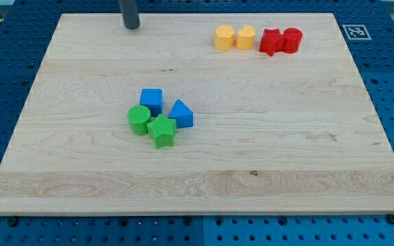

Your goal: Move the red star to the bottom of the red circle

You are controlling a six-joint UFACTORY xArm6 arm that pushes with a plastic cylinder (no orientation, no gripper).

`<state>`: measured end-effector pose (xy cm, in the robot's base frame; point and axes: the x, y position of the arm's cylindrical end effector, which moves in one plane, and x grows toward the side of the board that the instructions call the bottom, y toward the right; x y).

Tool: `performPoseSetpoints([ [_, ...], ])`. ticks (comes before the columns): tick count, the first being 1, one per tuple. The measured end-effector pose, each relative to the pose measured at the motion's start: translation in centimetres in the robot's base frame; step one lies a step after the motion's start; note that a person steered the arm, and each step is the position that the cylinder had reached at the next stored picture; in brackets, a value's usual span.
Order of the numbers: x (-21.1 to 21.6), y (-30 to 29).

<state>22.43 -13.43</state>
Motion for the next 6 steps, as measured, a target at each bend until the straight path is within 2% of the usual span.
performPoseSetpoints([
  [3,-3.1,6.4],
  [6,-3.1,11.9],
])
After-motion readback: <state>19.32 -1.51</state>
